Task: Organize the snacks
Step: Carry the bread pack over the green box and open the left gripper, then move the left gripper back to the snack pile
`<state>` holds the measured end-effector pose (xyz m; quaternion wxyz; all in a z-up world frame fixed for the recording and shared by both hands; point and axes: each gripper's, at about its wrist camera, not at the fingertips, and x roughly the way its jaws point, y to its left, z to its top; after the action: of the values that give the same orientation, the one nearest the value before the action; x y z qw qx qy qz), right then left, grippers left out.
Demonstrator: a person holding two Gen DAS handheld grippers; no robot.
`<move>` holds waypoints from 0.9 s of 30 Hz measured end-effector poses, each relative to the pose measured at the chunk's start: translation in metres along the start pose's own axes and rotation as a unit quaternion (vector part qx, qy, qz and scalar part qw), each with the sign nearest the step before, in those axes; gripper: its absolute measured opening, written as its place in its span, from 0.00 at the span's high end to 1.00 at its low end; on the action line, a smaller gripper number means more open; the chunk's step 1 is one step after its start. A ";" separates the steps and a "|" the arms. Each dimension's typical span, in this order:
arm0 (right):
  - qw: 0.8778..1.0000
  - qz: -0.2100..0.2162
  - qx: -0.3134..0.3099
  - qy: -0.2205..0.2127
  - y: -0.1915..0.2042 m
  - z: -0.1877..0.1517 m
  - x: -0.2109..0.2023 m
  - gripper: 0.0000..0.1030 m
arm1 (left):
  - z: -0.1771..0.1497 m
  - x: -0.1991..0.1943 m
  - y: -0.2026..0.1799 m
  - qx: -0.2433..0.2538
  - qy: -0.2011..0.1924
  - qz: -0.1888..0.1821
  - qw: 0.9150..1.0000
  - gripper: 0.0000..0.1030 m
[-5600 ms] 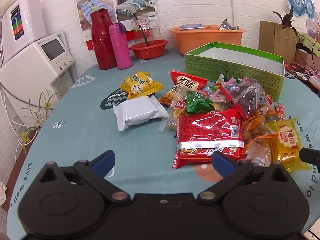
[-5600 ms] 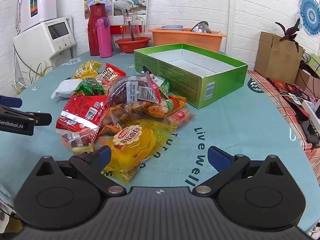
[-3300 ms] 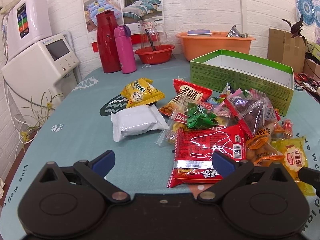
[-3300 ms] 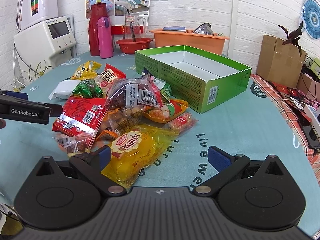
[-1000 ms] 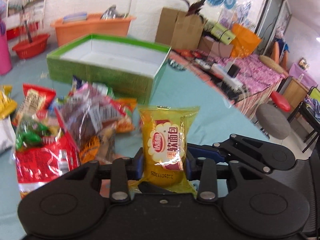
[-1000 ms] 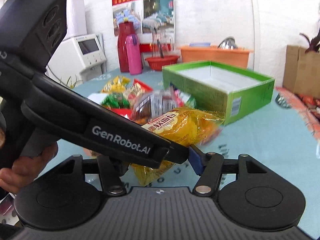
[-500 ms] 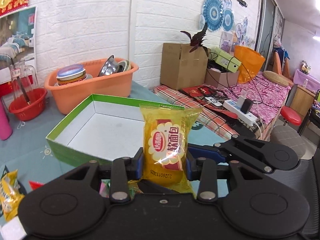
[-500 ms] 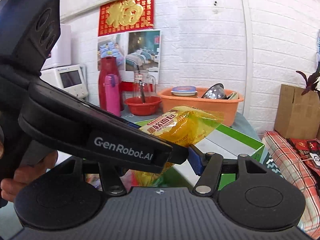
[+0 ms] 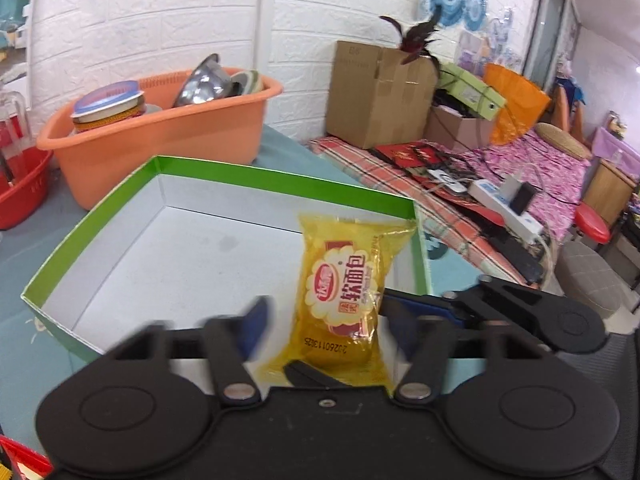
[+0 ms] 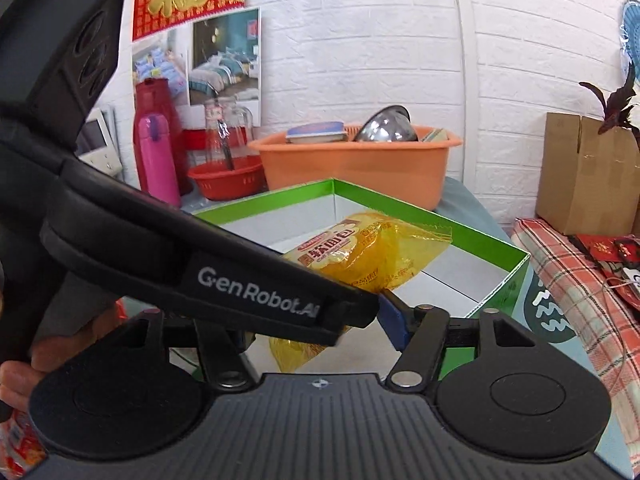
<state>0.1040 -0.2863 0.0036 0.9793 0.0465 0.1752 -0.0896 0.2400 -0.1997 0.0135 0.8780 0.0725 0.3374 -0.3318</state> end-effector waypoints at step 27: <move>0.994 0.085 0.058 0.028 0.055 -0.045 -0.111 0.00 | -0.124 -0.209 0.042 -0.076 -0.034 0.118 0.990 0.00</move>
<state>-0.0026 -0.2095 0.0033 0.9739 0.1202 0.1921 -0.0145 0.0831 -0.0119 0.0488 0.9248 0.0335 0.3212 -0.2013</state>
